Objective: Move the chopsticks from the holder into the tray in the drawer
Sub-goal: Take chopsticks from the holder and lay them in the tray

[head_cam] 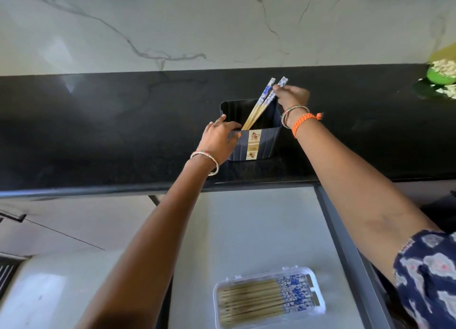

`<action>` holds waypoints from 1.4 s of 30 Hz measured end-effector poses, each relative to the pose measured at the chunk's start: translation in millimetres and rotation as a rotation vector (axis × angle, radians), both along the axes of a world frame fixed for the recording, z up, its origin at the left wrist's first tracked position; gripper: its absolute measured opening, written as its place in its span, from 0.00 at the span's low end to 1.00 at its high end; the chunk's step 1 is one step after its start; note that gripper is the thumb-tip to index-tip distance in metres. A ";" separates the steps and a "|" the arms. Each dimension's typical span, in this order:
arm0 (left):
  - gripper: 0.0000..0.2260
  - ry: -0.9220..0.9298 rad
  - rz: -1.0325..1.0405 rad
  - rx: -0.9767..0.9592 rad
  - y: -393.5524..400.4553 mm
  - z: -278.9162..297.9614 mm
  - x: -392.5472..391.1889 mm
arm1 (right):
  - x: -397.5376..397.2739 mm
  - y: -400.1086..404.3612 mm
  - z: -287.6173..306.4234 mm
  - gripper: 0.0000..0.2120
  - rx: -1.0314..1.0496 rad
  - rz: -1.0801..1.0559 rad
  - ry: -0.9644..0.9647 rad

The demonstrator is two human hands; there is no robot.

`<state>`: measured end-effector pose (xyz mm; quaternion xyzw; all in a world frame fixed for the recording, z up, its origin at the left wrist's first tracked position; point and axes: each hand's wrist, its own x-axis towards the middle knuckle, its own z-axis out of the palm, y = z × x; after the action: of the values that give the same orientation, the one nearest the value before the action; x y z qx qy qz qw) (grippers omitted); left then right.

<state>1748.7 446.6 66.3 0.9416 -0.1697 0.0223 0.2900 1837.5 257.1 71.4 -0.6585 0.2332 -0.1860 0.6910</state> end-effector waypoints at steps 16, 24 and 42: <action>0.15 -0.145 0.200 -0.380 -40.3 27.2 -72.6 | -105.8 -52.5 97.4 0.11 0.667 -0.261 -0.497; 0.18 -0.081 0.559 -0.673 -30.3 -37.2 -168.7 | -240.7 -34.0 2.5 0.13 1.044 -0.193 -0.228; 0.11 0.633 0.750 -0.544 27.6 -204.1 -311.4 | -374.6 -0.6 -184.2 0.14 0.799 -0.202 0.556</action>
<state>1437.3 474.1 -137.8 0.7895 0.2841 -0.1168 0.5314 1462.9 256.6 -112.8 -0.3409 0.5245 0.0345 0.7794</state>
